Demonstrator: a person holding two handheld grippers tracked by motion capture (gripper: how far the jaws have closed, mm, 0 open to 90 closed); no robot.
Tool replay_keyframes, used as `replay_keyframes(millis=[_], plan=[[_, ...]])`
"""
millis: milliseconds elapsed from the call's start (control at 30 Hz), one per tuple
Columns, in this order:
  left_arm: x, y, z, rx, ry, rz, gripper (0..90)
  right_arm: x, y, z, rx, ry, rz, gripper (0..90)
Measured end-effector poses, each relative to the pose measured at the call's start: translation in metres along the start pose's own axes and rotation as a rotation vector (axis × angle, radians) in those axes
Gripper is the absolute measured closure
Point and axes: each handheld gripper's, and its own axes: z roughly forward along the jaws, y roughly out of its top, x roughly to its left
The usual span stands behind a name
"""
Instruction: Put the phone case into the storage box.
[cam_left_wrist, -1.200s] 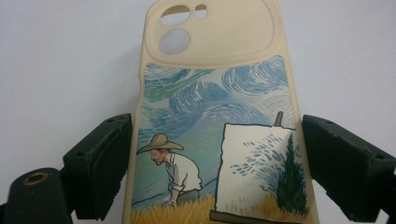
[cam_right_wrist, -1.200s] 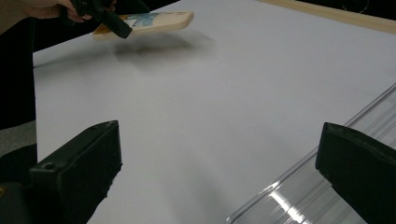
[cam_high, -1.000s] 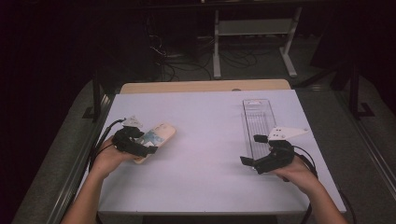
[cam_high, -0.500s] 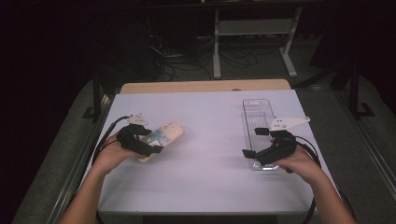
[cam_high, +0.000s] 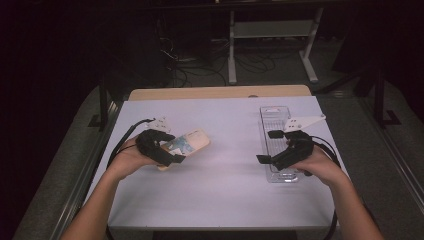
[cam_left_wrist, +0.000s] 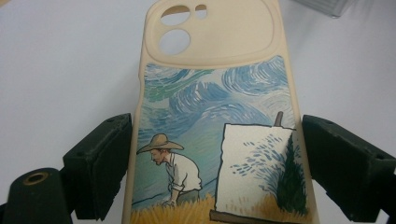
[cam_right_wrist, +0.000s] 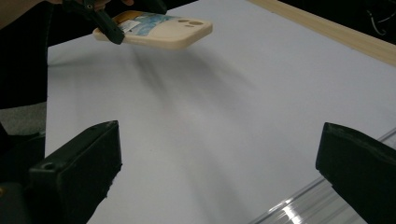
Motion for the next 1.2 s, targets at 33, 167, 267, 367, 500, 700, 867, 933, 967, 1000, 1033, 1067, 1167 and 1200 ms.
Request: replay_keyframes(millis=[33,167,267,367,500,700,867,933,967,1000,1033,1067,1167,1200], plan=[[0.000,0.002,0.000,0.005,-0.003,0.019,11.5,0.000,0.001,0.001,0.002,0.008,-0.003,0.0],[-0.004,0.009,0.002,0.001,-0.031,0.057,11.5,-0.003,0.007,0.003,0.006,0.024,-0.017,0.0],[-0.007,0.013,0.006,-0.005,-0.057,0.094,11.5,-0.006,0.011,0.004,0.006,0.035,-0.030,0.0],[-0.009,0.015,0.008,-0.009,-0.084,0.116,11.5,-0.008,0.015,0.004,0.002,0.049,-0.039,0.0],[-0.012,0.020,0.012,-0.013,-0.106,0.139,11.5,-0.011,0.022,0.005,-0.001,0.067,-0.048,0.0],[-0.015,0.027,0.015,-0.018,-0.133,0.161,11.5,-0.013,0.032,0.011,0.016,0.091,-0.079,0.0],[-0.016,0.033,0.014,-0.007,-0.145,0.200,11.5,-0.013,0.042,0.017,0.033,0.123,-0.089,0.0],[-0.017,0.034,0.015,-0.013,-0.159,0.206,11.5,-0.013,0.045,0.020,0.034,0.136,-0.097,0.0],[-0.017,0.034,0.015,-0.012,-0.164,0.211,11.5,-0.013,0.047,0.022,0.034,0.142,-0.103,0.0],[-0.017,0.035,0.015,-0.013,-0.174,0.213,11.5,-0.012,0.048,0.024,0.038,0.148,-0.108,0.0],[-0.018,0.035,0.016,-0.012,-0.179,0.219,11.5,-0.012,0.048,0.026,0.043,0.154,-0.111,0.0],[-0.018,0.035,0.017,-0.012,-0.190,0.222,11.5,-0.011,0.049,0.029,0.050,0.161,-0.116,0.0],[-0.020,0.037,0.019,-0.002,-0.208,0.253,11.5,-0.008,0.049,0.034,0.068,0.182,-0.127,0.0],[-0.020,0.037,0.019,0.002,-0.214,0.258,11.5,-0.007,0.049,0.036,0.073,0.188,-0.130,0.0]])
